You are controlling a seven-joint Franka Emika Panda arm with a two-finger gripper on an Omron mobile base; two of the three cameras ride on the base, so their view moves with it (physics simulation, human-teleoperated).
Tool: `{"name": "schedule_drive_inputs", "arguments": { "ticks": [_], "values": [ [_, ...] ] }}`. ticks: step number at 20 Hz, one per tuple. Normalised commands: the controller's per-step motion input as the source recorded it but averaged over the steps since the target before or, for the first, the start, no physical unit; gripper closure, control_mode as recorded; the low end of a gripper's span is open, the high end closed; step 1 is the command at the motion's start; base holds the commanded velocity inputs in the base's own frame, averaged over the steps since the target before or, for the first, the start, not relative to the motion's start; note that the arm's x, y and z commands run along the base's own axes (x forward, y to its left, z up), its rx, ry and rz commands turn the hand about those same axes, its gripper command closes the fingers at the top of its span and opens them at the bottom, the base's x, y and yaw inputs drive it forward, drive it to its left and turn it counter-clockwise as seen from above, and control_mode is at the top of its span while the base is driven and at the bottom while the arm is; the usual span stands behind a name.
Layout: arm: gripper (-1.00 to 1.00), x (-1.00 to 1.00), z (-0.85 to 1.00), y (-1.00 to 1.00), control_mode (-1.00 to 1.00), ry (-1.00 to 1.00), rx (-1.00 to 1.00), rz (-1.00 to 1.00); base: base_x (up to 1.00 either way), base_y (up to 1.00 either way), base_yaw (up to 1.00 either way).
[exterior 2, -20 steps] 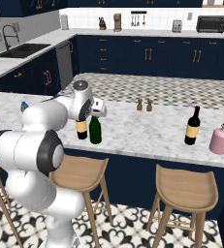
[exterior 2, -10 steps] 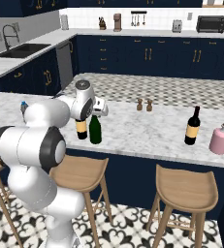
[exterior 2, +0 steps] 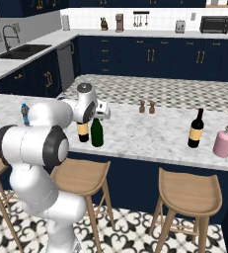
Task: Move the plastic bottles in the middle to the plastics group, and the glass bottles in the middle to the glass group.
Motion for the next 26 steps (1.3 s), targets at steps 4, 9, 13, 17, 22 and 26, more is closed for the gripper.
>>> {"name": "schedule_drive_inputs", "arguments": {
  "ticks": [4, 9, 13, 17, 22, 26],
  "values": [
    [-1.0, 0.12, -0.16, 0.0, -1.0, 0.0, -0.01, 0.0, 0.0, 0.0, 0.0],
    [-1.0, 0.1, -0.1, 0.0, -1.0, 0.0, -0.01, 0.0, 0.0, 0.0, 0.0],
    [-1.0, 0.08, -0.12, 0.0, -1.0, 0.0, 0.0, 0.0, 0.0, 0.0, 0.0],
    [-1.0, 0.12, -0.01, 0.0, -1.0, 0.0, -0.01, 0.0, 0.0, 0.0, 0.0],
    [-1.0, 0.15, -0.05, 0.0, -1.0, -0.01, 0.0, 0.0, 0.0, 0.0, 0.0],
    [-1.0, 0.16, -0.16, 0.0, -1.0, -0.03, 0.0, 0.0, 0.0, 0.0, 0.0]
  ]
}}
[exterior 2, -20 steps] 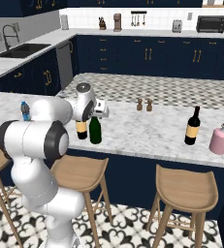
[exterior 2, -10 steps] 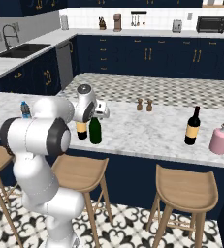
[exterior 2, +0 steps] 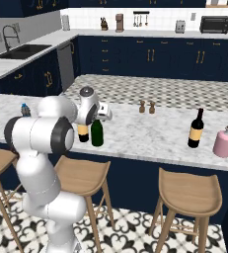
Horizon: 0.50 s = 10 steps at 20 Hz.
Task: Move the plastic bottles in the middle to the plastics group, and the glass bottles in the middle to the glass group.
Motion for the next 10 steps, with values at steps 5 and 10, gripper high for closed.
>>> {"name": "schedule_drive_inputs", "arguments": {
  "ticks": [5, 10],
  "values": [
    [-1.0, 0.11, -0.11, 0.0, -1.0, -0.02, 0.0, 0.0, 0.0, 0.0, 0.0],
    [-1.0, 0.02, -0.01, 0.0, -1.0, -0.01, 0.0, 0.0, 0.0, 0.0, 0.0]
  ]
}}
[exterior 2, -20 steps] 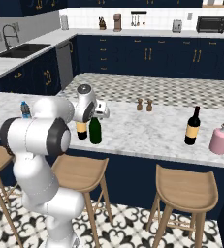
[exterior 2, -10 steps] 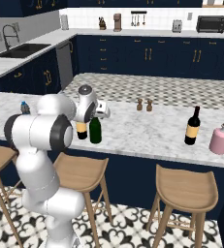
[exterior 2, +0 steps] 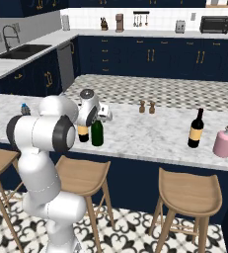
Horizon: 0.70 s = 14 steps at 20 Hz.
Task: Move the plastic bottles in the middle to the plastics group, and the glass bottles in the middle to the glass group.
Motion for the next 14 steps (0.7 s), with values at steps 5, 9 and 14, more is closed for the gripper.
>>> {"name": "schedule_drive_inputs", "arguments": {
  "ticks": [5, 9, 14],
  "values": [
    [1.0, 0.0, 0.0, 0.0, -1.0, 0.0, 0.0, 0.0, 0.0, 0.0, 0.0],
    [1.0, 0.0, 0.0, 0.0, -1.0, 0.0, 0.0, 0.0, 0.0, 0.0, 0.0],
    [1.0, -0.02, 0.07, -0.03, -1.0, 0.0, 0.0, 0.0, 0.0, 0.0, 0.0]
  ]
}}
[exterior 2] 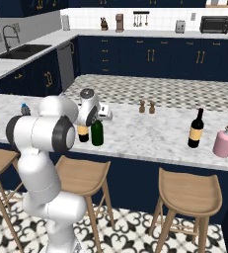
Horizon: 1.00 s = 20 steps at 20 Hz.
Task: Move the plastic bottles in the middle to the plastics group, and the glass bottles in the middle to the glass group.
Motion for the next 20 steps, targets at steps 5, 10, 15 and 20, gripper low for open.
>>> {"name": "schedule_drive_inputs", "arguments": {
  "ticks": [5, 10, 15, 20],
  "values": [
    [1.0, -0.23, 0.13, -0.21, -1.0, 0.0, 0.0, -0.01, 0.0, 0.0, 0.0],
    [1.0, -0.34, 0.04, -0.49, -1.0, -0.11, 0.0, -0.09, 0.0, 0.0, 0.0],
    [1.0, -0.18, 0.13, -0.68, -1.0, -0.18, 0.0, -0.05, 0.0, 0.0, 0.0],
    [1.0, -0.03, 0.24, -0.7, -1.0, -0.12, -0.02, -0.02, 0.0, 0.0, 0.0]
  ]
}}
